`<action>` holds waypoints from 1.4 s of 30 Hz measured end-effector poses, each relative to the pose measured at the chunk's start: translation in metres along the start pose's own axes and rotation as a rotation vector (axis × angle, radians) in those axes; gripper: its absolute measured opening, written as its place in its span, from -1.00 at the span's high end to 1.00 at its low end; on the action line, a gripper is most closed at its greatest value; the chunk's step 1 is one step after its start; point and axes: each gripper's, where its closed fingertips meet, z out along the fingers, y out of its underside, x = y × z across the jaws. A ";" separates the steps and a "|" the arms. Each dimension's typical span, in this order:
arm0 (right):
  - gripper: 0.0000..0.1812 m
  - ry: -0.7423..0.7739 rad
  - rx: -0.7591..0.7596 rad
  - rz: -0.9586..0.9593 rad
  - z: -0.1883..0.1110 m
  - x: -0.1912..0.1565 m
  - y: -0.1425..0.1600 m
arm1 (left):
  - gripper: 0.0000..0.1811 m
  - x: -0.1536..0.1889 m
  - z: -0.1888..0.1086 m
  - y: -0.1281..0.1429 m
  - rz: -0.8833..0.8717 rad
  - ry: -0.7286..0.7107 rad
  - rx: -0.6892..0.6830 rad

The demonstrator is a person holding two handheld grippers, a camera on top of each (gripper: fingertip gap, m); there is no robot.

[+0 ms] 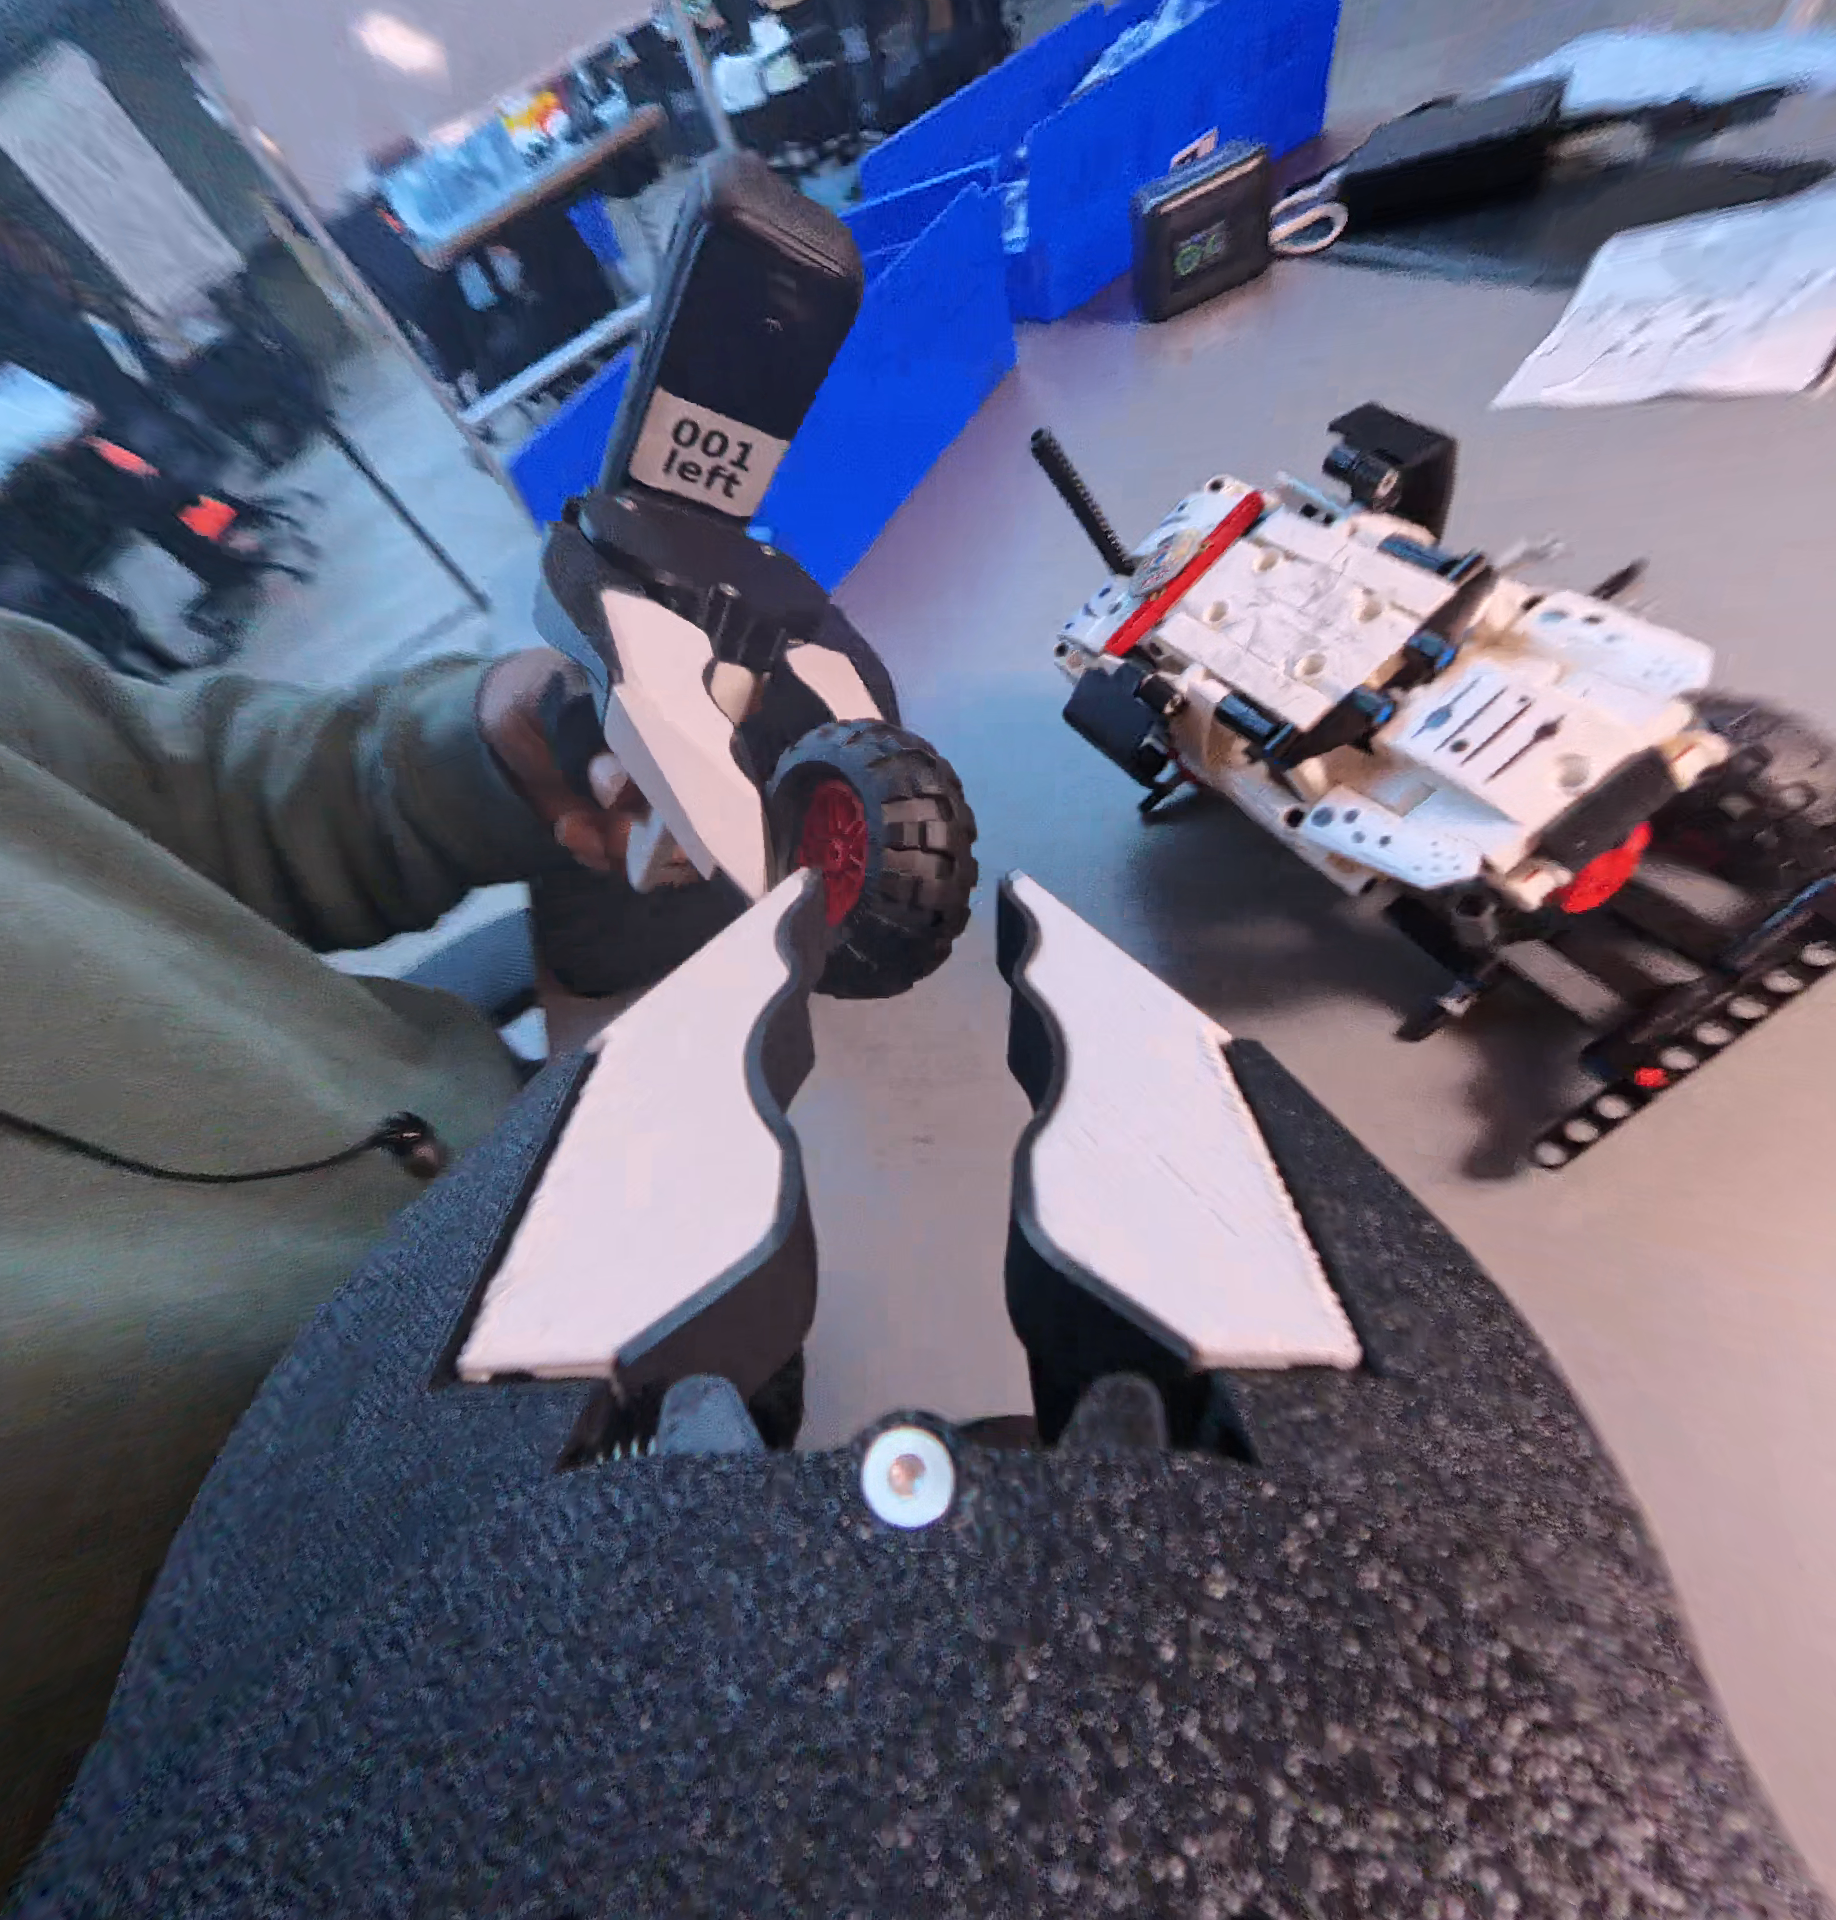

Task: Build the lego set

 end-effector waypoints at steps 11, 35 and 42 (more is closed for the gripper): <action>0.80 -0.135 -0.086 -0.026 0.003 -0.003 0.002 | 0.72 -0.001 0.009 -0.002 0.047 -0.058 -0.013; 0.60 0.043 -0.397 -0.503 0.015 0.009 0.081 | 0.59 -0.084 0.000 0.040 1.609 -0.924 -0.723; 0.77 0.030 -0.506 -0.630 0.016 0.007 0.093 | 0.15 -0.055 -0.022 0.055 0.903 -0.554 -0.592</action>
